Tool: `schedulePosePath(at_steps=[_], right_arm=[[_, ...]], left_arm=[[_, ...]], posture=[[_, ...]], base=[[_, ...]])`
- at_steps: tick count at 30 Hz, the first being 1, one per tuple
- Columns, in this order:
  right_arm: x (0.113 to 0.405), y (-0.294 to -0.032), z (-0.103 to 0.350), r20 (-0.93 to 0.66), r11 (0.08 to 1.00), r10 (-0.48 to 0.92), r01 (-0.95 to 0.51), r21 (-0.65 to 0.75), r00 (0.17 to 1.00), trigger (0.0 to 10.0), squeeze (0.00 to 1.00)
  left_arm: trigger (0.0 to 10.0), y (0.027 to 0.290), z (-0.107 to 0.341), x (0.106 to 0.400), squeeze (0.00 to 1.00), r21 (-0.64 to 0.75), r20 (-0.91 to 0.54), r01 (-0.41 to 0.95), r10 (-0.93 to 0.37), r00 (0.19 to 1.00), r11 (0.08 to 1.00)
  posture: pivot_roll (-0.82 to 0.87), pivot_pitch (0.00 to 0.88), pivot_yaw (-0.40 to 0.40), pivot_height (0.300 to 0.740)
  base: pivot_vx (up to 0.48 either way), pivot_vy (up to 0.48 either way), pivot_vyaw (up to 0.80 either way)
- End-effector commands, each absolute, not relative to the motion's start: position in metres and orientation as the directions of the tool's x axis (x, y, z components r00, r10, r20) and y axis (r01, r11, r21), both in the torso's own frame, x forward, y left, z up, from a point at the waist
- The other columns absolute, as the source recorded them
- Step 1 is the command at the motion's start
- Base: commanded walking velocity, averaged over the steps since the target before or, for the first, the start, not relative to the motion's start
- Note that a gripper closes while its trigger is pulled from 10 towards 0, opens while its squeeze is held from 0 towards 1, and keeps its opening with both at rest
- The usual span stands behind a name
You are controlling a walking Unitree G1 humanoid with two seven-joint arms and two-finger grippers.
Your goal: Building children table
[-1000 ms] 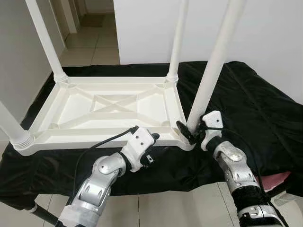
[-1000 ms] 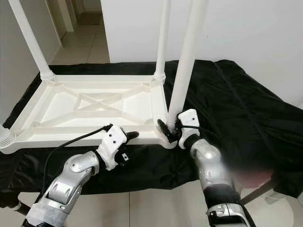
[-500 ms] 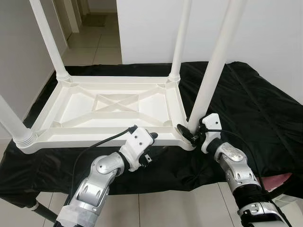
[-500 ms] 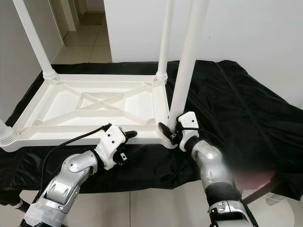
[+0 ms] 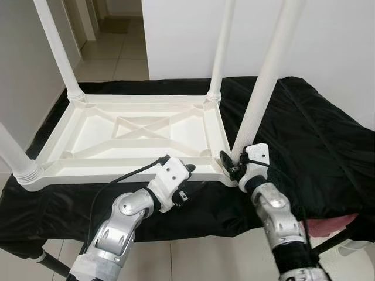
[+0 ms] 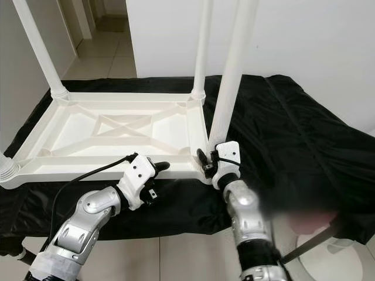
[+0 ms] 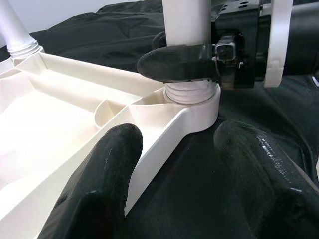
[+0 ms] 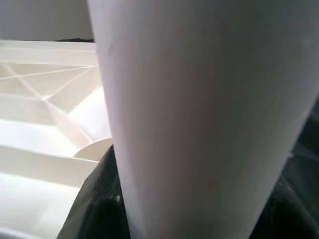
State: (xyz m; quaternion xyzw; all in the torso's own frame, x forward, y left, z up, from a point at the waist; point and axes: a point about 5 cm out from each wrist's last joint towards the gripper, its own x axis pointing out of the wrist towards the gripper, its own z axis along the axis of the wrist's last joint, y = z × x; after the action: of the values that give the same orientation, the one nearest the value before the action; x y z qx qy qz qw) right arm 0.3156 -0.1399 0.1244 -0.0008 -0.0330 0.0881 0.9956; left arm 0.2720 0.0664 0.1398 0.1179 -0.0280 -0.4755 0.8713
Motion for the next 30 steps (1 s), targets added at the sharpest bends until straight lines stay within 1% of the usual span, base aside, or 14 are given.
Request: schedulePosePath(at_steps=[1, 3, 6, 8, 12, 19, 20, 22, 23, 24, 27, 29, 30], right_arm=[[0.312, -0.144, 0.108, -0.014, 0.992, 0.123, -0.123, 0.037, 0.992, 10.0, 0.0], [0.308, -0.136, 0.105, -0.021, 0.997, 0.037, -0.036, 0.061, 0.999, 10.0, 0.0], [0.307, -0.132, 0.104, -0.026, 0.997, 0.008, -0.006, 0.073, 1.0, 10.0, 0.0], [0.302, -0.122, 0.105, -0.036, 0.994, -0.057, 0.06, 0.096, 0.998, 10.0, 0.0], [0.299, -0.115, 0.108, -0.05, 0.993, -0.061, 0.066, 0.099, 0.997, 10.0, 0.0], [0.301, -0.116, 0.112, -0.027, 0.996, -0.046, 0.048, 0.071, 0.999, 10.0, 0.0], [0.303, -0.121, 0.114, -0.016, 0.997, -0.044, 0.045, 0.066, 0.999, 10.0, 0.41], [0.304, -0.125, 0.115, -0.008, 0.997, -0.042, 0.043, 0.062, 0.999, 10.0, 0.41], [0.305, -0.127, 0.117, 0.005, 0.998, -0.023, 0.022, 0.06, 1.0, 10.0, 1.0], [0.306, -0.13, 0.119, 0.021, 0.998, 0.006, -0.007, 0.066, 1.0, 10.0, 1.0], [0.306, -0.131, 0.121, 0.03, 0.997, 0.03, -0.032, 0.074, 0.999, 10.0, 1.0], [0.307, -0.138, 0.124, 0.041, 0.993, 0.087, -0.09, 0.076, 0.995, 10.0, 1.0], [0.307, -0.138, 0.124, 0.041, 0.993, 0.087, -0.09, 0.076, 0.995, 10.0, 1.0]], left_arm=[[10.0, 0.07, 0.138, 0.274, 0.0, 0.233, -0.061, 0.783, -0.795, 0.604, 0.577], [10.0, 0.068, 0.138, 0.274, 0.0, 0.233, -0.061, 0.785, -0.797, 0.601, 0.574], [10.0, 0.068, 0.139, 0.275, 0.0, 0.233, -0.06, 0.785, -0.798, 0.6, 0.573], [10.0, 0.068, 0.14, 0.276, 0.0, 0.235, -0.058, 0.784, -0.797, 0.601, 0.574], [10.0, 0.069, 0.14, 0.276, 0.0, 0.238, -0.057, 0.78, -0.794, 0.605, 0.578], [10.0, 0.069, 0.14, 0.277, 0.0, 0.237, -0.055, 0.78, -0.794, 0.605, 0.579], [10.0, 0.069, 0.141, 0.277, 0.0, 0.24, -0.055, 0.779, -0.793, 0.607, 0.58], [10.0, 0.07, 0.141, 0.278, 0.0, 0.242, -0.055, 0.777, -0.792, 0.608, 0.58], [10.0, 0.07, 0.141, 0.278, 0.0, 0.243, -0.054, 0.776, -0.791, 0.61, 0.582], [10.0, 0.07, 0.141, 0.278, 0.0, 0.243, -0.054, 0.775, -0.789, 0.612, 0.584], [10.0, 0.07, 0.141, 0.278, 0.0, 0.242, -0.053, 0.774, -0.789, 0.612, 0.585], [10.0, 0.07, 0.14, 0.278, 0.0, 0.242, -0.052, 0.774, -0.789, 0.613, 0.585], [10.0, 0.07, 0.14, 0.278, 0.0, 0.242, -0.052, 0.774, -0.789, 0.613, 0.585]], posture=[[0.0, 0.017, 0.021, 0.74], [0.0, 0.017, 0.021, 0.74], [0.0, 0.017, 0.021, 0.74], [0.01, 0.013, 0.016, 0.74], [0.01, 0.013, 0.016, 0.74], [0.01, 0.009, 0.017, 0.74], [0.01, 0.005, 0.012, 0.74], [0.01, 0.004, 0.01, 0.74], [0.02, 0.002, 0.007, 0.74], [0.02, 0.0, 0.003, 0.74], [0.02, 0.0, 0.003, 0.74], [0.02, 0.0, 0.003, 0.74], [0.02, 0.0, 0.003, 0.74]], base=[[0.0, 0.0, 0.0], [0.0, 0.0, 0.0], [0.0, 0.0, 0.0], [0.0, 0.0, 0.0], [0.0, 0.0, 0.0], [0.0, 0.0, 0.0], [0.0, 0.0, 0.0], [0.0, 0.0, 0.0], [0.0, 0.0, 0.0], [0.0, 0.0, 0.0], [0.0, 0.0, 0.0], [0.0, 0.0, 0.0], [0.0, 0.0, 0.0]])
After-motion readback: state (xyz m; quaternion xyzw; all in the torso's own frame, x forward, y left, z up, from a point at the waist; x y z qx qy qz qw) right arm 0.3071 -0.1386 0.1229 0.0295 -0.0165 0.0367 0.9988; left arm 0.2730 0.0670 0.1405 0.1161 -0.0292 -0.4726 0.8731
